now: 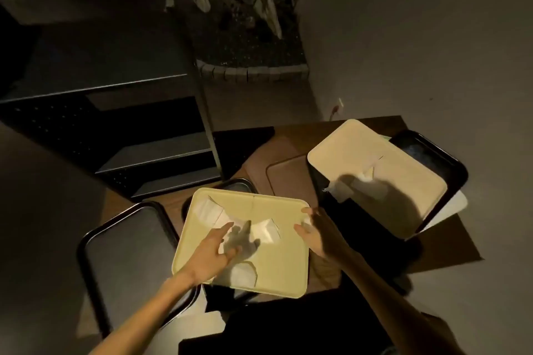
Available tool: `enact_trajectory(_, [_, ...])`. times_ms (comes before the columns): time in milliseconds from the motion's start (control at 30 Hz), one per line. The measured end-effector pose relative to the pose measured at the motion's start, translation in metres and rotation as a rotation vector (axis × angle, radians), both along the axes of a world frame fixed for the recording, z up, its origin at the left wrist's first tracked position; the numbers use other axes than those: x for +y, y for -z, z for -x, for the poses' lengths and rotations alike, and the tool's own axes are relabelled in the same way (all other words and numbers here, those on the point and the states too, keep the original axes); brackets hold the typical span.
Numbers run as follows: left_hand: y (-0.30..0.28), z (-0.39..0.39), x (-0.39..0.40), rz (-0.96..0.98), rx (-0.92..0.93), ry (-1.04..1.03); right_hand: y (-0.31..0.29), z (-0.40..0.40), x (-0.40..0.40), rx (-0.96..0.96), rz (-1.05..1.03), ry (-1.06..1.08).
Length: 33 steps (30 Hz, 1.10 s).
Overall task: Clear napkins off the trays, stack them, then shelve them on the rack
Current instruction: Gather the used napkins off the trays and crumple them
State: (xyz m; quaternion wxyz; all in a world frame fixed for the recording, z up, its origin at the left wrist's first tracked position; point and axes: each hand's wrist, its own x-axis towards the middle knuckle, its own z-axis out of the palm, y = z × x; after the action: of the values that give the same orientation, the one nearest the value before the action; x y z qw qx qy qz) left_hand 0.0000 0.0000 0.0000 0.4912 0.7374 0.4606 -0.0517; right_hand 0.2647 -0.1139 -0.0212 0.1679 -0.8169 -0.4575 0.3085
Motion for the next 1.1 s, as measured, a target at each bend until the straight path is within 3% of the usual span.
enact_trajectory(67, [0.013,-0.008,-0.008,-0.014,0.085,-0.013,0.01,-0.006,-0.005,0.002,0.045,0.08])
enact_trajectory(233, [0.04,-0.022,-0.033,0.034,0.283,-0.059,0.029,-0.017,-0.011,-0.14,0.231,0.025])
enact_trajectory(333, [0.056,-0.029,-0.041,0.101,0.322,-0.134,0.039,-0.021,-0.007,-0.122,0.307,0.02])
enact_trajectory(500, [0.055,-0.05,-0.052,0.141,0.28,-0.152,0.055,-0.026,-0.003,-0.092,0.292,-0.011])
enact_trajectory(700, [0.065,-0.053,-0.054,-0.037,0.285,-0.292,0.041,-0.041,-0.004,-0.154,0.128,-0.044])
enact_trajectory(900, [0.053,-0.093,-0.044,-0.132,0.137,-0.314,0.012,-0.085,-0.001,-0.278,-0.168,0.187])
enact_trajectory(1100, [0.053,-0.128,-0.043,-0.004,0.101,-0.196,0.028,-0.136,0.016,-0.36,-0.005,0.236])
